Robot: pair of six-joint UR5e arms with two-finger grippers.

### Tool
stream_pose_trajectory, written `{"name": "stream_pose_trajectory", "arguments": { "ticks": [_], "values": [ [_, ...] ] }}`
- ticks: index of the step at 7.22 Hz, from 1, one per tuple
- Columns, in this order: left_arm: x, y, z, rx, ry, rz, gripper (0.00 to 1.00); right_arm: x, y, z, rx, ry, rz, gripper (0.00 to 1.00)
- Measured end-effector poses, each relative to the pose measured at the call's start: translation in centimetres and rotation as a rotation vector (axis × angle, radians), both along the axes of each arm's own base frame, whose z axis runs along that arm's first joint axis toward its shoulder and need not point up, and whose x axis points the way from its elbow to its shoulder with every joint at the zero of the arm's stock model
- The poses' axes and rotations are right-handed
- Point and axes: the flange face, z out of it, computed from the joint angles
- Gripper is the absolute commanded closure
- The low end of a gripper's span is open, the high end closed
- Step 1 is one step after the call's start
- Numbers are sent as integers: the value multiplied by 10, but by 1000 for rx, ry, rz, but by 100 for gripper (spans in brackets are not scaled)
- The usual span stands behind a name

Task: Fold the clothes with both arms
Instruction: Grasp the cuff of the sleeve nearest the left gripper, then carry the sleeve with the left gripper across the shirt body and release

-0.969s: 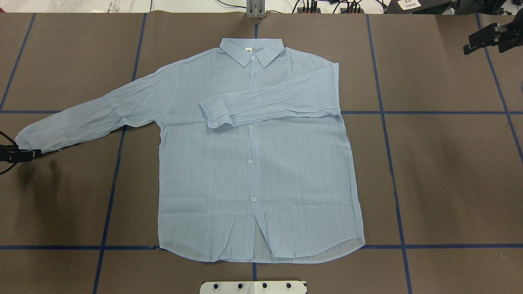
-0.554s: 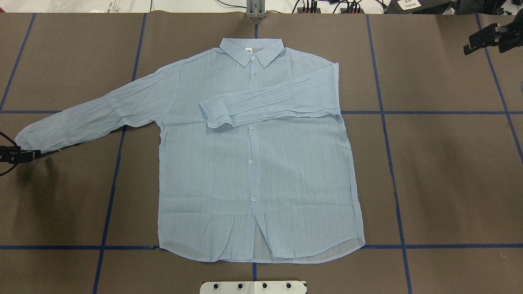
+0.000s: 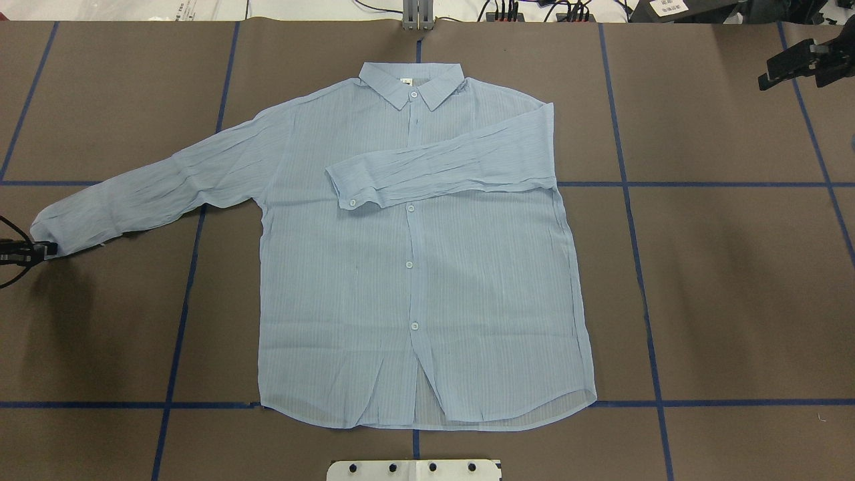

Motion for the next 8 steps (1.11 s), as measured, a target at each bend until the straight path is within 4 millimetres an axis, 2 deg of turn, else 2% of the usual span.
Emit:
{"name": "stream_pose_trajectory", "arguments": {
  "ticks": [2,3,4,6,8],
  "values": [
    [0,-1,-7,21,15,3,100,0,0,0,0,0,0,0],
    [1,-1,-19,51,43,6,100,0,0,0,-1,-1,0,0],
    [3,-4,-39,96,86,15,100,0,0,0,1,-2,-1,0],
    [13,-20,-94,163,186,10,100,0,1,0,-1,-2,0,0],
    [46,-58,-166,113,357,-7,100,0,2,2,-4,-1,-1,0]
  ]
}}
